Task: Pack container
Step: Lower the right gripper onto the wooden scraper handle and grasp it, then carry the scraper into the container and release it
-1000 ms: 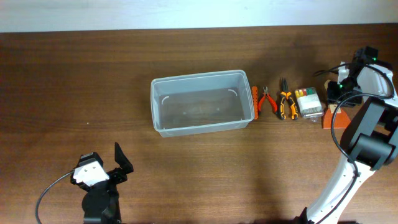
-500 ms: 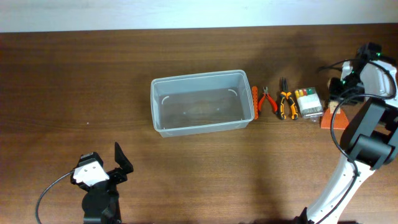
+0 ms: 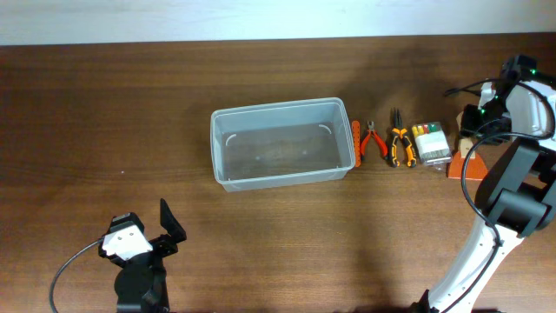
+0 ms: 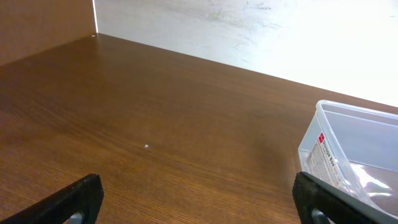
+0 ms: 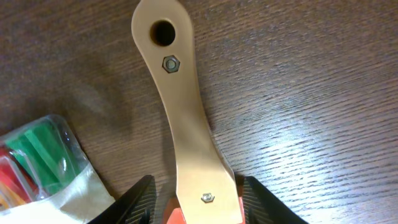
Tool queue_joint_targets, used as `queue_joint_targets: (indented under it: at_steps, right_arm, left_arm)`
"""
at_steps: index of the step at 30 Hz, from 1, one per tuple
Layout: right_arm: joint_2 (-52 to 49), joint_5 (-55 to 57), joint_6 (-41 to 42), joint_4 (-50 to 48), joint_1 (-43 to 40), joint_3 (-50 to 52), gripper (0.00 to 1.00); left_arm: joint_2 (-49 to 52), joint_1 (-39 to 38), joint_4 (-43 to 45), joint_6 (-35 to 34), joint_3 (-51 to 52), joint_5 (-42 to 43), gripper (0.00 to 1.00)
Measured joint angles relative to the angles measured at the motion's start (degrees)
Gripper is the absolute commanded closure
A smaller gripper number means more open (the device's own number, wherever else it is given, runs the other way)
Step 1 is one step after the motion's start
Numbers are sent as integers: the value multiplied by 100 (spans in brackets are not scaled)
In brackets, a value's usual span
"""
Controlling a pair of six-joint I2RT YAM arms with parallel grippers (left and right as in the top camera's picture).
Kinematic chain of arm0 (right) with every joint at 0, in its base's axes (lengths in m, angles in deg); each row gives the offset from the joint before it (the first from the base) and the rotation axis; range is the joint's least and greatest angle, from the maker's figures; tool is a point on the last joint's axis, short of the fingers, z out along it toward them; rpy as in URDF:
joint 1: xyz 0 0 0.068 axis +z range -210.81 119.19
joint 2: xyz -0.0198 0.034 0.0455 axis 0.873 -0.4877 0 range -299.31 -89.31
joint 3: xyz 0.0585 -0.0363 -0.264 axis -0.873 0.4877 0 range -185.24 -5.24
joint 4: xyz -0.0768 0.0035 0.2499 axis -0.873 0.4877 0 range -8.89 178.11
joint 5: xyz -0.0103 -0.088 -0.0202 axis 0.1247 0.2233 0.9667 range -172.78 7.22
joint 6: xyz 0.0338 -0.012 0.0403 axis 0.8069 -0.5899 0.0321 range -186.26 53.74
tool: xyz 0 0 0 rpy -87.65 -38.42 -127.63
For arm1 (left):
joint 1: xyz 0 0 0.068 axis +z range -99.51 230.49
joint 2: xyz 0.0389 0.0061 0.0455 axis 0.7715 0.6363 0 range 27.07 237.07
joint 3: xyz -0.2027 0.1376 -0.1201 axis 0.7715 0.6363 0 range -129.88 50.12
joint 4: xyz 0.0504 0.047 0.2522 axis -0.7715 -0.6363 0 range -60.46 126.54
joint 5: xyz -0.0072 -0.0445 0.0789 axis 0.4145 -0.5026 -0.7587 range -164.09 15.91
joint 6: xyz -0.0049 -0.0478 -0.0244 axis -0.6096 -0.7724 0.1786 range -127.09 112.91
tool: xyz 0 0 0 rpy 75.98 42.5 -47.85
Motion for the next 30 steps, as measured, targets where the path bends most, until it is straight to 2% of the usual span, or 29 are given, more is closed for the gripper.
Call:
queue_joint_targets:
  at_steps: [5,8,12,18,24,30]
  right_arm:
    - [2,28,11,-166,0,293,46]
    - [2,50,4,-330,0,553,47]
    - [46,44,-33,-476,0,728,58]
    - [179,26,-168,-686,2,979,59]
    - [197,20,-188,-706,2,1010,65]
    - [188,-48,-44,-422,0,909,75]
  left_arm:
    - [0,0,0,0,0,0,1]
    - [0,0,0,0,0,0,1]
    - [0,0,0,0,0,0,1]
    - [0,0,0,0,0,0,1]
    - [0,0,0,0,0,0,1]
    - [0,0,0,0,0,0,1]
